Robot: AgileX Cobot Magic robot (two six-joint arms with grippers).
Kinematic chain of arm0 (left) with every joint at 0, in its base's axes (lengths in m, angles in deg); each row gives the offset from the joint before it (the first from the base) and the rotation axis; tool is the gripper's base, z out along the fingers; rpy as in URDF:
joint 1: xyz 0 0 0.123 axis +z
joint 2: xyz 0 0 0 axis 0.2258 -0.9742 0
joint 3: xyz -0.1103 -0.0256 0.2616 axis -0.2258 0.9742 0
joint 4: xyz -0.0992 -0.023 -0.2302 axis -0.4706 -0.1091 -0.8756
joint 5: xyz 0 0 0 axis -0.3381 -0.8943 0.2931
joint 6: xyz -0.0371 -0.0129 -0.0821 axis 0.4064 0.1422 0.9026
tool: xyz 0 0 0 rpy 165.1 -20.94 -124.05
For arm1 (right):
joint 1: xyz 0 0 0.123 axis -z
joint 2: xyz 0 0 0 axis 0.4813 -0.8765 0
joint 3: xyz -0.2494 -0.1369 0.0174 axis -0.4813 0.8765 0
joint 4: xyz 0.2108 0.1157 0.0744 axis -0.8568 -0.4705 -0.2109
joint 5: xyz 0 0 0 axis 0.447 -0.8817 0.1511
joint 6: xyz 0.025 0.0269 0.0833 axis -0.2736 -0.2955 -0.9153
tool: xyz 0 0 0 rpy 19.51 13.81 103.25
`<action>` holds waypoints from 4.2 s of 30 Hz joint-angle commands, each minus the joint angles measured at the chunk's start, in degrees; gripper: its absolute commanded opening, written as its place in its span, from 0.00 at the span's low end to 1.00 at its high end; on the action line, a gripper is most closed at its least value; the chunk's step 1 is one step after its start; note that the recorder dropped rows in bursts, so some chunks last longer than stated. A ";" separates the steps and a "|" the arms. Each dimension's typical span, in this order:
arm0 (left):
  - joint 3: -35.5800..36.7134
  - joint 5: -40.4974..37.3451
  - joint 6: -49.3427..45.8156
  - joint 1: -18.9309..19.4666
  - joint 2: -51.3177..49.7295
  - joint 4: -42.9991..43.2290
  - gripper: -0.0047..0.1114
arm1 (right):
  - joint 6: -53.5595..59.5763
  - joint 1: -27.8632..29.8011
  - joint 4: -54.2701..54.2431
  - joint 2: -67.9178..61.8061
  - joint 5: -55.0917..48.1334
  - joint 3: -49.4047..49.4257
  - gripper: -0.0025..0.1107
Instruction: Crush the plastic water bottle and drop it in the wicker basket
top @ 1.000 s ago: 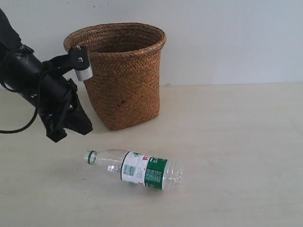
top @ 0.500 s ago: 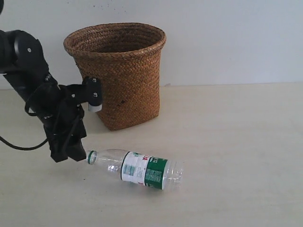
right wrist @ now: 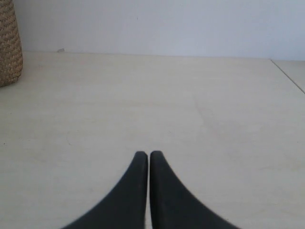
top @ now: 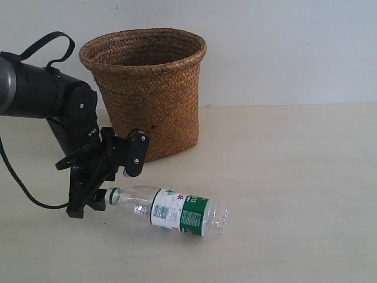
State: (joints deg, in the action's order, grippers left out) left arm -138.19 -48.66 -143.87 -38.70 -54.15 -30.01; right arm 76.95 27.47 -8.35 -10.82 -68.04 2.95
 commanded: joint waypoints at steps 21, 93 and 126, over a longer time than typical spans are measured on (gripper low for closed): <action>-0.27 6.48 0.15 -0.40 -4.43 -2.43 0.45 | 0.12 0.18 -0.07 0.09 0.42 -0.07 0.02; 7.51 -10.78 18.14 -0.30 1.16 -10.44 0.07 | 13.99 -29.68 -8.64 -76.96 -27.58 -66.15 0.02; 7.51 -10.85 18.59 -0.30 1.16 -12.32 0.07 | 18.96 -33.22 -28.14 -103.21 -42.95 -80.34 0.02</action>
State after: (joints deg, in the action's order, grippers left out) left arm -130.90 -59.36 -125.56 -38.70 -53.62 -41.37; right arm 97.56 -5.53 -36.87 -113.28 -108.40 -77.03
